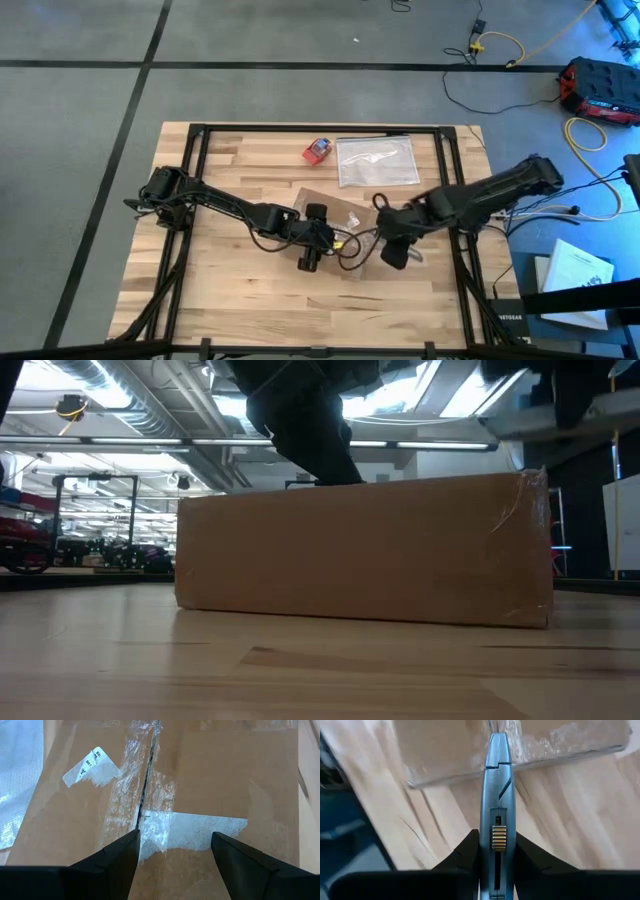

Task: Unpack boxes
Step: Open the box using the silver cutter

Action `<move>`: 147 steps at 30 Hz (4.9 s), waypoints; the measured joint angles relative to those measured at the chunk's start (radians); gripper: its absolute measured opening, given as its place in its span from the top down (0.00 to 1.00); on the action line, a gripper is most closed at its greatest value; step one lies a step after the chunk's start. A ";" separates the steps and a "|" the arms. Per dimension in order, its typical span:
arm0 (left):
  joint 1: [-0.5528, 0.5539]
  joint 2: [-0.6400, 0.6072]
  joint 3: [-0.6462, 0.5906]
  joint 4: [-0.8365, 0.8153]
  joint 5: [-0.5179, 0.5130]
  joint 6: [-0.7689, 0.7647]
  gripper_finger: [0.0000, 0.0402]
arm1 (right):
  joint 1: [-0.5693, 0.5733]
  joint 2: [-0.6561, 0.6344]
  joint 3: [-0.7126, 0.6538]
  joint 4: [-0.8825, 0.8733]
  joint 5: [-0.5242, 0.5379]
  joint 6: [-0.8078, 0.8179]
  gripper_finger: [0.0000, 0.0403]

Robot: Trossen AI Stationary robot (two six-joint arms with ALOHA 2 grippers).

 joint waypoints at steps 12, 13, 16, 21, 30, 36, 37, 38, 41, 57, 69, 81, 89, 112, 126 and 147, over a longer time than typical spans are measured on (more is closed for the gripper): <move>0.000 0.000 0.000 0.000 0.002 -0.002 0.41 | -0.048 0.240 0.169 -0.149 -0.052 -0.217 0.85; 0.000 0.000 0.000 0.000 0.001 -0.002 0.41 | -0.054 0.253 0.177 -0.152 -0.061 -0.224 0.85; 0.000 0.000 0.000 0.000 0.001 -0.003 0.41 | -0.066 0.282 0.191 -0.176 -0.066 -0.241 0.85; 0.000 0.000 0.000 -0.001 0.001 -0.003 0.41 | -0.072 0.311 0.203 -0.201 -0.072 -0.265 0.85; 0.000 0.000 0.000 0.000 0.002 -0.003 0.41 | -0.072 0.314 0.203 -0.205 -0.089 -0.266 0.85; -0.001 0.000 0.000 0.000 0.002 -0.004 0.41 | -0.072 0.314 0.203 -0.204 -0.089 -0.265 0.85; 0.000 0.000 0.000 0.000 0.002 -0.003 0.41 | -0.072 0.314 0.203 -0.203 -0.088 -0.265 0.85; 0.000 0.000 0.000 0.000 0.002 -0.004 0.41 | -0.073 0.314 0.203 -0.202 -0.088 -0.265 0.85; 0.000 0.000 0.000 0.001 0.002 -0.003 0.41 | -0.081 0.314 0.203 -0.193 -0.088 -0.264 0.85; 0.000 0.000 -0.001 0.042 -0.001 -0.003 0.41 | -0.115 0.342 0.202 -0.214 -0.144 -0.290 0.85; 0.000 0.001 0.000 0.043 0.000 -0.003 0.41 | -0.115 0.344 0.202 -0.219 -0.116 -0.292 0.85; 0.000 0.001 0.000 0.045 0.000 -0.004 0.41 | -0.114 0.344 0.203 -0.254 -0.114 -0.292 0.85; 0.000 0.001 0.000 0.045 0.001 -0.003 0.41 | -0.115 0.344 0.203 -0.270 -0.125 -0.296 0.85; 0.000 0.001 0.000 0.049 0.002 0.003 0.41 | -0.104 0.344 0.203 -0.350 -0.163 -0.298 0.85; 0.000 0.001 0.000 0.051 0.002 0.004 0.41 | -0.064 0.335 0.199 -0.416 -0.161 -0.281 0.85; -0.003 0.001 0.000 0.052 0.068 0.045 0.41 | 0.310 0.323 0.198 -0.353 0.645 -0.756 0.85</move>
